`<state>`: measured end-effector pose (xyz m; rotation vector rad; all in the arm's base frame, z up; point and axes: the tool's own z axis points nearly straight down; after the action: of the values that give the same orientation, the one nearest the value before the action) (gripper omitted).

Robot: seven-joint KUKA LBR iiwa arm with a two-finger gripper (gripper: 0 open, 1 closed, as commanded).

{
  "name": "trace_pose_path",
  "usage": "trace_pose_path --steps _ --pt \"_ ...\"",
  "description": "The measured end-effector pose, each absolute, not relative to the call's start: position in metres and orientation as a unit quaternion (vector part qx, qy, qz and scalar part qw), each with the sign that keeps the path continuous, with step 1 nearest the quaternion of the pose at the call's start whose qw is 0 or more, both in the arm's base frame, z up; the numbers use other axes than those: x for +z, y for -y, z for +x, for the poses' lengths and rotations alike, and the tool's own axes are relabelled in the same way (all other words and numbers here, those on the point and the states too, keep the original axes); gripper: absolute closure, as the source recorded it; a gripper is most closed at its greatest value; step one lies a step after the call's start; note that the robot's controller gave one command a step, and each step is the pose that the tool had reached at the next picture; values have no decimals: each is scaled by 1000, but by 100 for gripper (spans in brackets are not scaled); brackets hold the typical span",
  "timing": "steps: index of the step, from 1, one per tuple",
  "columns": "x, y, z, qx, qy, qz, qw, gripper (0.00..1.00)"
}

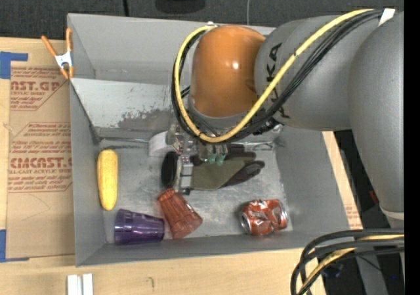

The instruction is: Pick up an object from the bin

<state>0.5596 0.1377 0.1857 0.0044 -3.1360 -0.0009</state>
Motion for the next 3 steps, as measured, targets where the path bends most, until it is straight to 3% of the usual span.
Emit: trace_pose_path --steps 1,2,3 --pt "191 -137 561 -1 1000 1 -1 0" --pt "164 -121 560 -2 999 36 -4 0" --pt "113 -96 576 -1 1000 31 -1 0"
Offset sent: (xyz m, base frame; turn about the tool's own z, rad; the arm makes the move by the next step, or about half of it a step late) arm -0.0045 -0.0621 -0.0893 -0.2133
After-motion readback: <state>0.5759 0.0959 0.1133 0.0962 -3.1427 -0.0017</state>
